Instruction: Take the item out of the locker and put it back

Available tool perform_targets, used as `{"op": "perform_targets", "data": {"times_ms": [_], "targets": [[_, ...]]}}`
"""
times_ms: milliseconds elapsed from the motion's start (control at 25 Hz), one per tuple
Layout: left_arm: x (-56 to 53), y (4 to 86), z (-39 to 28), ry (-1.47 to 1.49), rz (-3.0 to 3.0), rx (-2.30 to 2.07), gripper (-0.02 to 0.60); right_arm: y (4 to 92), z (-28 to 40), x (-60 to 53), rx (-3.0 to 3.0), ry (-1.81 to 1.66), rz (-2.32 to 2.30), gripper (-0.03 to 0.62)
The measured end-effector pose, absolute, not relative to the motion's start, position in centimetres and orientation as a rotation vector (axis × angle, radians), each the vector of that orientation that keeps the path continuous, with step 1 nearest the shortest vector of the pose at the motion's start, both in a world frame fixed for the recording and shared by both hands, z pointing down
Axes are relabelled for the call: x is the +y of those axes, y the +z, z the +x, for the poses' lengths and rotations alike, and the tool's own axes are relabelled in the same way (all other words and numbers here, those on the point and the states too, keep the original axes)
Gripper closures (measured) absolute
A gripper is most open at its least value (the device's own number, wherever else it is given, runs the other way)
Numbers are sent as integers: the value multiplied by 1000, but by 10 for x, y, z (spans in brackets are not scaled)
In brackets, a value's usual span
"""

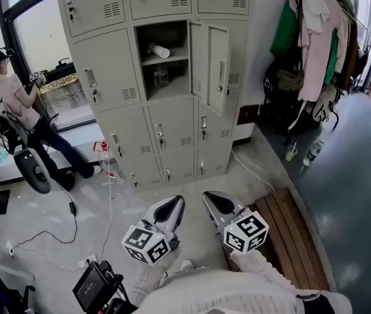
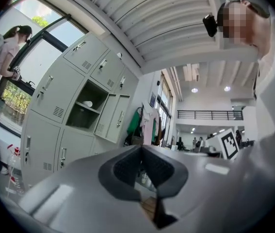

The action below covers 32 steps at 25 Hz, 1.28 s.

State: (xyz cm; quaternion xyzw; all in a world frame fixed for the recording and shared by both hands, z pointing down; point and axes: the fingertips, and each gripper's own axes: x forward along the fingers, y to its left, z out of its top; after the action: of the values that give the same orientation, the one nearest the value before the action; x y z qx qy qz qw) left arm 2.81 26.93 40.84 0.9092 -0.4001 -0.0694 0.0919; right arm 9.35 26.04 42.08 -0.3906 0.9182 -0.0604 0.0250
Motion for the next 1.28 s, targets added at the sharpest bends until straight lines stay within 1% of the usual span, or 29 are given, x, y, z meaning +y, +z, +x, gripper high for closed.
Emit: {"op": "perform_targets", "data": {"times_ms": [200,400,600,880,1280], "targets": [[204,415,6,-181,2701,-1141,574,424,70,197,2827,-215,-1196,597],[153,418,2,-139,2700,-1108,574,422,80,146,2756,-208,-1319,597],[107,420,-12,-154,2680,-1125,574,423,72,96,2735,-243,-1312,597],[9,411,-33,-208,2684,-1190,574,406,36,-5,2792,-118,-1192,597],[-143,372,-28,-286,2739,-1241,574,364,33,-162,2799,11,-1121,597]]}}
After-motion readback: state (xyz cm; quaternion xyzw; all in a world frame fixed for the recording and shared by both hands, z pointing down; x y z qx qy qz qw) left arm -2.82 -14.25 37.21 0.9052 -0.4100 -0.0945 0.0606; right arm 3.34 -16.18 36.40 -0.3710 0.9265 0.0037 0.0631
